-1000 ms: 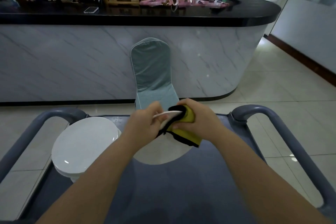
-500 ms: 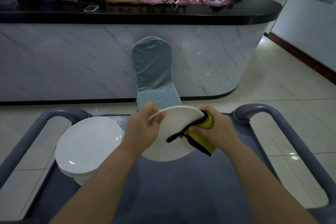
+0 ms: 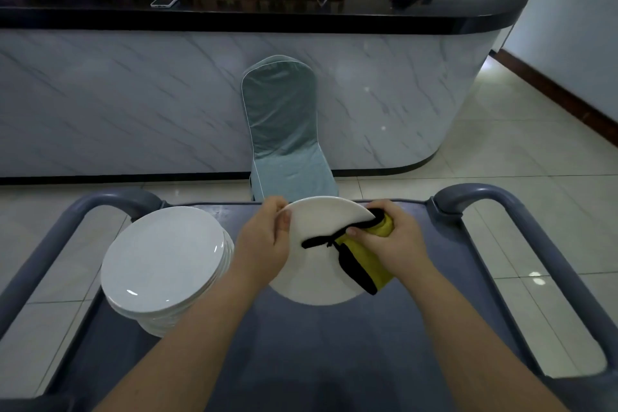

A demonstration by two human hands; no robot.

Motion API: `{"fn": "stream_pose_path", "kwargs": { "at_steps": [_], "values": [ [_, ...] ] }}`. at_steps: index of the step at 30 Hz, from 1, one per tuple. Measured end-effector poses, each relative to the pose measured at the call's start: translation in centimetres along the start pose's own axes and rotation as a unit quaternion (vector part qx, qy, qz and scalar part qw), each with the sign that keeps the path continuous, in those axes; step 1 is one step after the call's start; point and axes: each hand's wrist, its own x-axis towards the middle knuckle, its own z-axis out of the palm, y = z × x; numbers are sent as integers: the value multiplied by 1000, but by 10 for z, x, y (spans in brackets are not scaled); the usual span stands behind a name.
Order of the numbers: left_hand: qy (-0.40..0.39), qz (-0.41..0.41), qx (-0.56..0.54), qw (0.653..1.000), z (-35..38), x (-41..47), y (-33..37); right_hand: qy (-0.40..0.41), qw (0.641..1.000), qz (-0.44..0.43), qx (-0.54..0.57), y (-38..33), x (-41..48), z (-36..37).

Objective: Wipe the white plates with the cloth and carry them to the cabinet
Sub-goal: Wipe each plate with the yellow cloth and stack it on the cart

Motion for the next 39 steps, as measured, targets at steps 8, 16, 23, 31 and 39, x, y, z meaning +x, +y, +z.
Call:
{"fn": "stream_pose_path", "kwargs": {
  "at_steps": [8,16,23,31,39],
  "values": [
    [20,290,146,946,0,44,49,16,987,-117,-106,-46,8,3],
    [164,-36,-130,977,-13,40,32,22,998,-40,34,-46,14,-14],
    [-28,-11,57,998,6,11,-11,36,994,86,61,15,-13,19],
    [59,311,141,938,-15,50,54,41,968,-184,-164,-72,15,-11],
    [130,54,-103,985,-24,34,40,17,995,-95,-5,-64,6,-19]
  ]
}}
